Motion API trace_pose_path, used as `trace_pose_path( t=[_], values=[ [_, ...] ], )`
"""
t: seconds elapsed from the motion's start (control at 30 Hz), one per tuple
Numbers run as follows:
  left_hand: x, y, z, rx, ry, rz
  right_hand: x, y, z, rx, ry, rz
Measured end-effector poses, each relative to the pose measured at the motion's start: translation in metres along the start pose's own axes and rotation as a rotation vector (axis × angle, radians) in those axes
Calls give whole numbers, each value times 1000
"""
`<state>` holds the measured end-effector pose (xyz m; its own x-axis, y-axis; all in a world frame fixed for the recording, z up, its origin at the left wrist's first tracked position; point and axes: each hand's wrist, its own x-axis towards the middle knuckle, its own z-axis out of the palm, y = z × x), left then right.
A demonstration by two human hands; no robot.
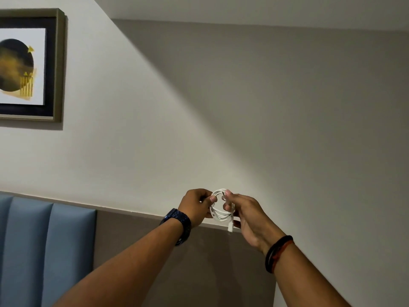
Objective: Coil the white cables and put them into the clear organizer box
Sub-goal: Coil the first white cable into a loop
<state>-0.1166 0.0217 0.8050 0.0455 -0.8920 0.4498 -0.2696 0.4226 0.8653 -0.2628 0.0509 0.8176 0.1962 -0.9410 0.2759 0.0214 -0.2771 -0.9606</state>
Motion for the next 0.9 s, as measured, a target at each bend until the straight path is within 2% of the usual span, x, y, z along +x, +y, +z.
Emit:
trace_pose_path(
  t=[0.1,0.33,0.43,0.53,0.77,0.9],
  values=[
    [1,1,-2,-19,10,-13,-2,2,4,-93,-25,-81],
    [2,7,-2,-44,-2,-10,-2,3,9,-318,222,-360],
    [3,10,-2,-56,-5,-8,-4,3,8,-390,215,-452],
    [4,10,-3,-56,-4,-4,-5,4,5,-311,145,-356],
    [1,5,-5,-57,7,-21,-5,-2,5,-93,103,-118],
    [0,6,-6,-56,12,-21,-8,-5,3,29,-50,43]
  ],
)
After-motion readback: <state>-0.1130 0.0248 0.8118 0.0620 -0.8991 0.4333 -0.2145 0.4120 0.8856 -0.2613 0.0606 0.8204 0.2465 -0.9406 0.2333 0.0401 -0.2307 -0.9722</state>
